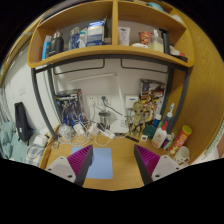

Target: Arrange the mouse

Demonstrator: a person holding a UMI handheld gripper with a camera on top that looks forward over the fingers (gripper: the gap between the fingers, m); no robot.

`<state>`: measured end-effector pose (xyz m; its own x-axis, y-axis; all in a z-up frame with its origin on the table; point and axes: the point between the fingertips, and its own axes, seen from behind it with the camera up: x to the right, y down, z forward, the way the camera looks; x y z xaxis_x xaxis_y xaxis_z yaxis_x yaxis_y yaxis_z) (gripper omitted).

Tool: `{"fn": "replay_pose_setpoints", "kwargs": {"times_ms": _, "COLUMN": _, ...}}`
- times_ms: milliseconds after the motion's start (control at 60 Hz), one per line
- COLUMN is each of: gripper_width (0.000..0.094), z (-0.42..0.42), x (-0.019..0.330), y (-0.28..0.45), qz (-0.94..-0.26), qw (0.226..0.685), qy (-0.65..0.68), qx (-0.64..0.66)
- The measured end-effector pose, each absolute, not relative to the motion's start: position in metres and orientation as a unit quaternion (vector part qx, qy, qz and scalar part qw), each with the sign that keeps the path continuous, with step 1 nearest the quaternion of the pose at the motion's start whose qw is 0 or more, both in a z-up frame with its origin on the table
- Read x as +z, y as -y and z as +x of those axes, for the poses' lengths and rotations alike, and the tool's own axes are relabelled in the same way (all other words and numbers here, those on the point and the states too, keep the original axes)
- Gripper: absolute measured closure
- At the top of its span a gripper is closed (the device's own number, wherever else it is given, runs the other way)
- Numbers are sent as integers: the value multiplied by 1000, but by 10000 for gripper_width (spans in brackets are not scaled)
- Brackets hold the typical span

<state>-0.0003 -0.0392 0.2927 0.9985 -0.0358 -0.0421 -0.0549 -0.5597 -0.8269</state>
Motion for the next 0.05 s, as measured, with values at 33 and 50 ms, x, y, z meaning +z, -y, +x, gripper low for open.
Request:
{"fn": "replay_pose_setpoints", "kwargs": {"times_ms": 33, "gripper_width": 108, "z": 3, "x": 292, "y": 47, "qz": -883, "qw": 469, "qy": -27, "qx": 15}}
{"fn": "replay_pose_setpoints", "kwargs": {"times_ms": 50, "gripper_width": 108, "z": 5, "x": 291, "y": 51, "qz": -883, "qw": 469, "qy": -27, "qx": 17}}
